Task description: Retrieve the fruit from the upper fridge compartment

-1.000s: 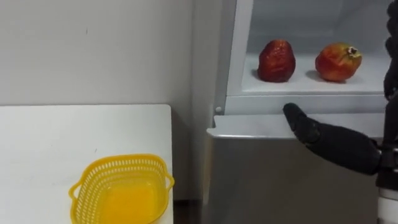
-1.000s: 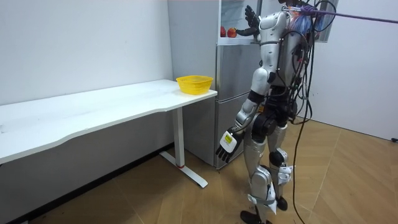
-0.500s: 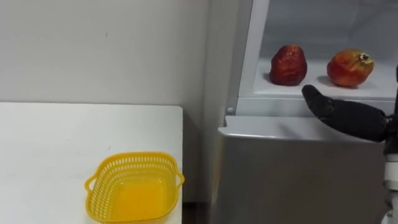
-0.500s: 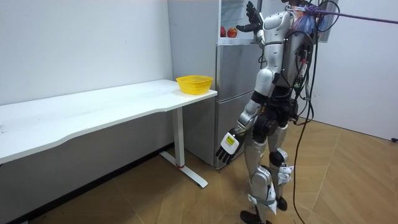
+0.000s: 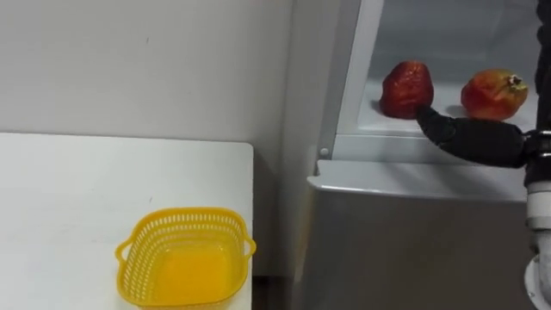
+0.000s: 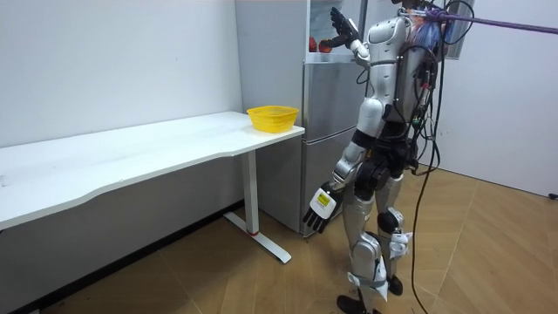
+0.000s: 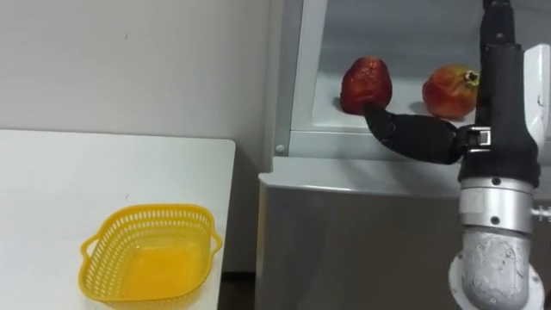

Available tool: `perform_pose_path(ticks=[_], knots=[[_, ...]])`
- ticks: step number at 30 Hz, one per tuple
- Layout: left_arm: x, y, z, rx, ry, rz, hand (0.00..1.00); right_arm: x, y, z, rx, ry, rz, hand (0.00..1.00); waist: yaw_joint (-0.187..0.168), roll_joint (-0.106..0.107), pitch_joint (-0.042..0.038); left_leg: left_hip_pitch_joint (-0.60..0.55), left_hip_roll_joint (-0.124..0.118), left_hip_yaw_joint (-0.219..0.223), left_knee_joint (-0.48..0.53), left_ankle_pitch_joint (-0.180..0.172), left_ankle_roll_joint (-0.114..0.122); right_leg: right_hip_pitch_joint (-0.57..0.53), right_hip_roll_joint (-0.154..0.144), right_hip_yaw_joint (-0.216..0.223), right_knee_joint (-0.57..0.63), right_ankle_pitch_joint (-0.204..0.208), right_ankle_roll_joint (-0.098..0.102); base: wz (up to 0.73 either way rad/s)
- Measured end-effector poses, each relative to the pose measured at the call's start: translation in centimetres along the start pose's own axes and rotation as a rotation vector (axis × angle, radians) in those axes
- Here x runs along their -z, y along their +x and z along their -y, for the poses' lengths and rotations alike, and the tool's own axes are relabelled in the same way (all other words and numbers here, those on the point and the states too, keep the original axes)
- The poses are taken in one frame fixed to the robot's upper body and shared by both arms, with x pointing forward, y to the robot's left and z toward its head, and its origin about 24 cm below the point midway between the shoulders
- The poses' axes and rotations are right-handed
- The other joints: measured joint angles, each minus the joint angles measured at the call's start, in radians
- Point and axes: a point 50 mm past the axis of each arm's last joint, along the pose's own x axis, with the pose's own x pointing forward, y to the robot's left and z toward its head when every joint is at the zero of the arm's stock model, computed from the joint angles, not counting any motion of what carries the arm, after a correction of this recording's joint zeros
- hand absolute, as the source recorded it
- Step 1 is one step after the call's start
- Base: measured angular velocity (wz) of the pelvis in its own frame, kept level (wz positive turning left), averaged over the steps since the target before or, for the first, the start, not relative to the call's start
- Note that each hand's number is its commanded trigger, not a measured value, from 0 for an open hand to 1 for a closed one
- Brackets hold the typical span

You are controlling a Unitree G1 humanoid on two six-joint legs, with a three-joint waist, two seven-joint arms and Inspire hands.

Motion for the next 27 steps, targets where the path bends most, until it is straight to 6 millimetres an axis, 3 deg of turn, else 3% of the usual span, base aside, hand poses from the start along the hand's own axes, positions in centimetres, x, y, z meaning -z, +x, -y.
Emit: perform_pose_path(ticks=[5, 11, 27], knots=[[-0.4, 0.0, -0.2, -0.004, 0.004, 0.002, 0.0, 0.7, 1.6, -0.5, -0.009, -0.018, -0.036, 0.0, 0.017, -0.015, -0.0075, -0.005, -0.002, -0.022, 0.003, 0.0, 0.0, 0.001, 0.001, -0.008, 0.0, 0.0, 0.0, 0.05], [-0.8, 0.1, -0.3, -0.004, 0.021, 0.009, 0.0, 0.6, 2.0, -0.5, -0.056, -0.08, -0.024, 0.0, 0.042, -0.022, -0.0096, -0.011, -0.002, -0.039, 0.004, 0.001, -0.001, 0.001, 0.0, -0.021, -0.001, 0.0, 0.0, 0.08], [-1.1, 0.0, -1.0, -0.006, 0.022, 0.002, 0.0, 1.7, 3.7, -1.1, -0.158, -0.139, -0.085, 0.0, 0.038, -0.027, -0.002, -0.02, -0.002, -0.048, 0.009, 0.002, -0.001, 0.004, -0.003, -0.059, -0.002, 0.0, 0.0, 0.02]])
